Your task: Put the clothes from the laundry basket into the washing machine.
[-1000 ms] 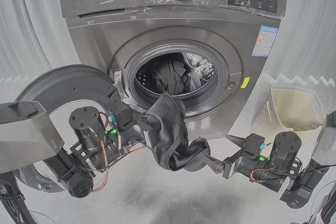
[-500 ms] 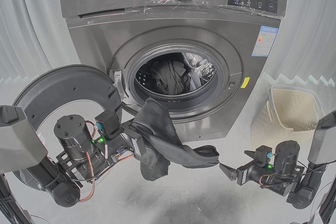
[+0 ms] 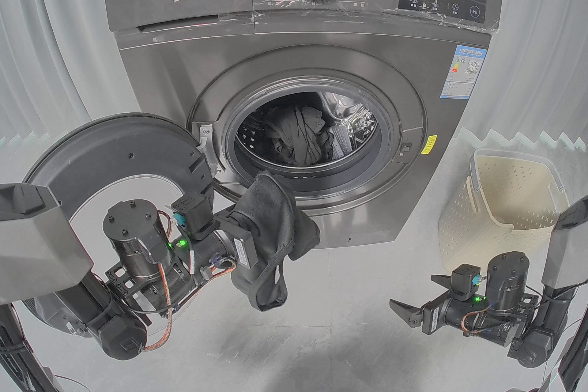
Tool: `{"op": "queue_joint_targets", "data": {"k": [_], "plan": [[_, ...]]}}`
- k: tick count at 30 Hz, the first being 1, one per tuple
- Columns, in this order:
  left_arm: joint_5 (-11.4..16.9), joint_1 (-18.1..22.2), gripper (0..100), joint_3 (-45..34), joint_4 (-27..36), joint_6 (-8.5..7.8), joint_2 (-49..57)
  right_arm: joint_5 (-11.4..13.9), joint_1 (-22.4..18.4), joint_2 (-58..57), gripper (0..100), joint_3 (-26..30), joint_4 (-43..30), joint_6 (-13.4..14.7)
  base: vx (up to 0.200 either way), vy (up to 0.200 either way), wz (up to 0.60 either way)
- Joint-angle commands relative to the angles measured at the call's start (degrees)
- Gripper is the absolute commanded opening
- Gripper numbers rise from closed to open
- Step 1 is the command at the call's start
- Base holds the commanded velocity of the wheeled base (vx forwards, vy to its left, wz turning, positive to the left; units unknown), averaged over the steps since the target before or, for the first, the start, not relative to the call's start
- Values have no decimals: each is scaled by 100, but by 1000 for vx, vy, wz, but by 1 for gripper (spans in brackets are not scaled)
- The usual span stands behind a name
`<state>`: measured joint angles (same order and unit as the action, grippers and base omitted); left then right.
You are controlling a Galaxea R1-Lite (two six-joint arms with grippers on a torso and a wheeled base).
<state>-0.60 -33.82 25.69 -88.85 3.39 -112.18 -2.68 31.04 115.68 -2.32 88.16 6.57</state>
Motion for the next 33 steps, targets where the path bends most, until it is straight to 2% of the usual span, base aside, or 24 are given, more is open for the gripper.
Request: {"op": "queue_joint_targets", "data": {"k": [1,4,13,19,25,31,33], "plan": [[-2,-11,0,-37,-1,4,-23,-4,-10,104,100,-58,8,2,0,0,0],[-2,-20,0,-46,-1,4,-50,-4,-1,95,100,-58,8,2,200,0,0],[-2,-90,0,-108,-1,-5,-50,-4,43,34,100,-58,8,2,0,0,0],[-2,-99,0,-125,-1,-14,-59,-4,52,25,100,-67,8,2,200,0,0],[-2,-134,0,-178,-1,-14,-76,-4,60,-1,100,-67,8,2,0,0,0],[-2,-143,0,-204,-1,-14,-138,-4,69,-1,100,-67,8,11,200,0,0],[-11,-204,0,-213,-10,-14,-138,-4,104,-1,100,-58,8,11,0,0,0]]}}
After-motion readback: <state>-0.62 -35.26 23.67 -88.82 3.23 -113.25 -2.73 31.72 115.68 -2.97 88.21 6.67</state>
